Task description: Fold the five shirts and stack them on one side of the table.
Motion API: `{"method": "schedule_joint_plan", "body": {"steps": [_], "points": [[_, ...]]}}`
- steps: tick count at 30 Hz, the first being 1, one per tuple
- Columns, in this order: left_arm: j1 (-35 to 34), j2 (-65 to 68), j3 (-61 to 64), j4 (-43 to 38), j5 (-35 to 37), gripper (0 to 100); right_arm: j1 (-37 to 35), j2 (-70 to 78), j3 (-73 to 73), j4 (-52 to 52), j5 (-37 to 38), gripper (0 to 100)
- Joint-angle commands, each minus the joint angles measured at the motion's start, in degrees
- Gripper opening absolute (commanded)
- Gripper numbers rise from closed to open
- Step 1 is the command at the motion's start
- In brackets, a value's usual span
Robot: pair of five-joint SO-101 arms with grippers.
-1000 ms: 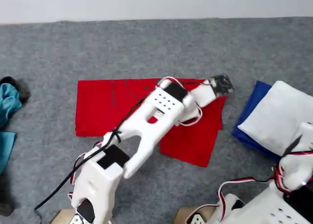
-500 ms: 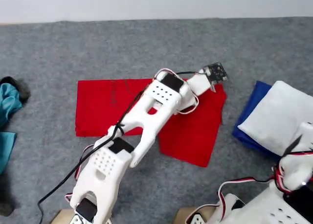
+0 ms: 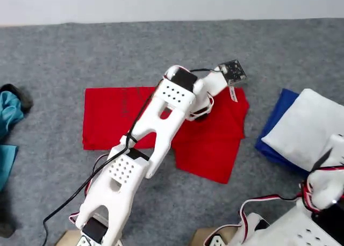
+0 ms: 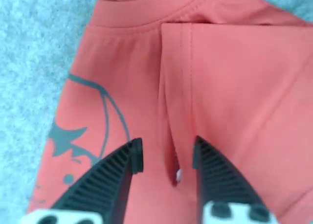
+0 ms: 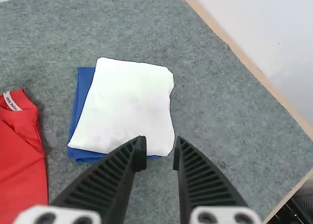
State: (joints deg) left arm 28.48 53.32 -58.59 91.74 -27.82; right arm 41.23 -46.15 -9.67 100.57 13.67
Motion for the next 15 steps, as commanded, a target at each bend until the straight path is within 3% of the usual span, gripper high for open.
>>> {"method": "schedule_joint_plan", "body": {"steps": [1, 7, 15], "points": [[-1.4, -0.9, -7.2, 4.3, -0.4, 19, 0.6, -0.5, -0.2, 2.3, 0.5, 10.1], [-1.0, -1.8, -12.1, 9.0, -0.4, 15, 0.6, -2.6, 0.7, 2.3, 0.4, 10.1], [2.1, -7.6, 4.1, 8.6, -1.8, 3, 0.6, -6.8, 5.5, 2.2, 0.5, 10.2]]}}
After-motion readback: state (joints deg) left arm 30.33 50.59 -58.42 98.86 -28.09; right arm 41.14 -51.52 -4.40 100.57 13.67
